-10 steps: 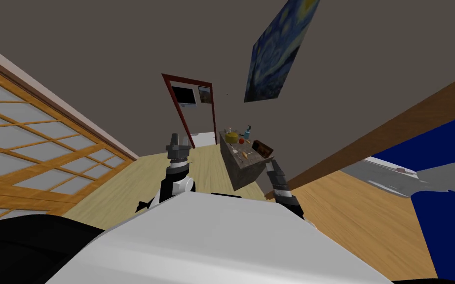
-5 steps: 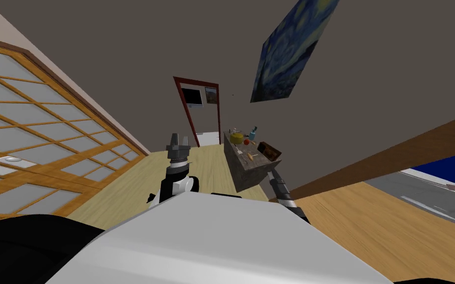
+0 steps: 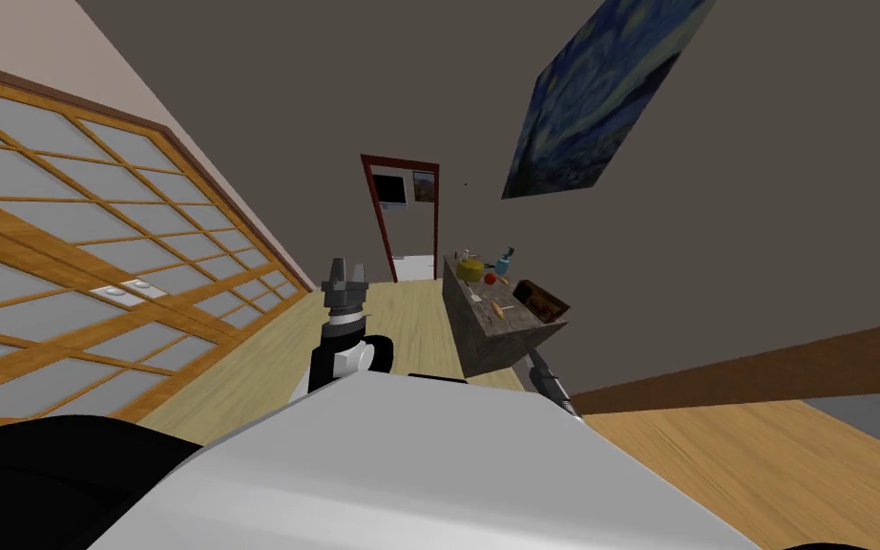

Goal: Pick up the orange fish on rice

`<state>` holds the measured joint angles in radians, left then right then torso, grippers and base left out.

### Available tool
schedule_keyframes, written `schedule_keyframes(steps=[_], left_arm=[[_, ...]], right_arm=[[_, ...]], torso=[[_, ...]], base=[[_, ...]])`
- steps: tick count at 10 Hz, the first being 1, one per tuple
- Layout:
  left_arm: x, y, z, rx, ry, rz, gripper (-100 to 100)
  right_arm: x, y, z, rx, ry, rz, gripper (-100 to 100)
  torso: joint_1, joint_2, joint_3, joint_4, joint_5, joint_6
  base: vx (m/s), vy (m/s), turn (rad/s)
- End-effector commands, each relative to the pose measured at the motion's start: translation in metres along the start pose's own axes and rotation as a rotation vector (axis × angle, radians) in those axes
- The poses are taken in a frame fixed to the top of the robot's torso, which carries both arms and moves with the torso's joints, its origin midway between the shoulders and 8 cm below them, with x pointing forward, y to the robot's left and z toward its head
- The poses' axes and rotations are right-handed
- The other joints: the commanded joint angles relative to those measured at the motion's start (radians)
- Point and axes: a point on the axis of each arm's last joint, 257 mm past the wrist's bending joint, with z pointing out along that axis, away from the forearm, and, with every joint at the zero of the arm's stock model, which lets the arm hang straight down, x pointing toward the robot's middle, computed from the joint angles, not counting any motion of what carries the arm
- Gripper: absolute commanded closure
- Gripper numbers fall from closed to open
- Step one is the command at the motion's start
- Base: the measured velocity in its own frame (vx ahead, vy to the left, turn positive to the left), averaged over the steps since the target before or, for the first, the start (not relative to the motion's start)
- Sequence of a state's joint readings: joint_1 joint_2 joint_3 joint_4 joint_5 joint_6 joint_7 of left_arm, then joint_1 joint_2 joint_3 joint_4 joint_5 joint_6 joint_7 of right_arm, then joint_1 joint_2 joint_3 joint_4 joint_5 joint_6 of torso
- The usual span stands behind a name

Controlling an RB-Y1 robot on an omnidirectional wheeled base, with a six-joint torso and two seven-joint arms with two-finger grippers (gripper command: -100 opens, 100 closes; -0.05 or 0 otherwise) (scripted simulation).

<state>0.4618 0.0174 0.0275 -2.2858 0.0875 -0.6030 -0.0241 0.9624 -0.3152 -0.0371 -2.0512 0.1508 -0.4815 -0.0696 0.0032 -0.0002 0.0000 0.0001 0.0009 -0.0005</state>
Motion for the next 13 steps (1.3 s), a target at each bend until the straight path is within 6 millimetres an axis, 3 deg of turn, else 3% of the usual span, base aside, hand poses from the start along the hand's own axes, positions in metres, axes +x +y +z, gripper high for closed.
schedule_keyframes(steps=[1, 2, 5, 8, 9, 10, 11, 12, 13], left_arm=[[0.0, 0.0, 0.0, 0.0, 0.0, 0.0, 0], [0.0, 0.0, 0.0, 0.0, 0.0, 0.0, 0], [0.0, 0.0, 0.0, 0.0, 0.0, 0.0, 0], [0.0, 0.0, 0.0, 0.0, 0.0, 0.0, 0], [0.0, 0.0, 0.0, 0.0, 0.0, 0.0, 0], [0.0, 0.0, 0.0, 0.0, 0.0, 0.0, 0], [0.0, 0.0, 0.0, 0.0, 0.0, 0.0, 0], [0.0, 0.0, 0.0, 0.0, 0.0, 0.0, 0], [0.0, 0.0, 0.0, 0.0, 0.0, 0.0, 0]], right_arm=[[0.0, -0.019, -0.019, 0.066, 0.013, -0.011, -100], [-0.001, -0.04, -0.034, 0.132, 0.035, -0.035, -100], [-0.001, -0.07, -0.069, 0.241, 0.062, -0.057, -100], [-0.004, -0.112, -0.127, 0.412, 0.115, -0.103, -100], [-0.004, -0.114, -0.133, 0.426, 0.117, -0.102, -100], [-0.008, -0.13, -0.156, 0.491, 0.143, -0.125, -100], [-0.007, -0.132, -0.165, 0.511, 0.146, -0.124, -100], [-0.012, -0.146, -0.191, 0.577, 0.174, -0.147, -100], [-0.011, -0.147, -0.198, 0.593, 0.176, -0.146, -100]], torso=[[0.0, 0.0, 0.0, 0.0, 0.0, 0.0], [-0.001, 0.0, 0.0, 0.0, 0.0, 0.001], [0.0, -0.001, 0.0, 0.0, 0.0, 0.0], [-0.001, 0.0, 0.0, 0.0, 0.0, 0.001], [-0.001, -0.001, -0.001, 0.0, 0.0, 0.0], [-0.002, -0.001, -0.001, 0.0, 0.0, 0.001], [-0.002, -0.001, 0.0, 0.0, 0.0, 0.0], [-0.002, -0.001, 0.0, 0.0, 0.0, 0.001], [-0.001, -0.001, -0.001, 0.0, 0.0, 0.0]], base=[[0.019, 0.042, 0.12], [0.022, 0.054, 0.284], [0.028, 0.051, 0.178], [0.034, 0.044, 0.236], [0.036, 0.029, 0.162], [0.035, 0.035, 0.304], [0.035, 0.024, 0.155], [0.048, 0.053, 0.295], [0.046, 0.037, 0.153]])
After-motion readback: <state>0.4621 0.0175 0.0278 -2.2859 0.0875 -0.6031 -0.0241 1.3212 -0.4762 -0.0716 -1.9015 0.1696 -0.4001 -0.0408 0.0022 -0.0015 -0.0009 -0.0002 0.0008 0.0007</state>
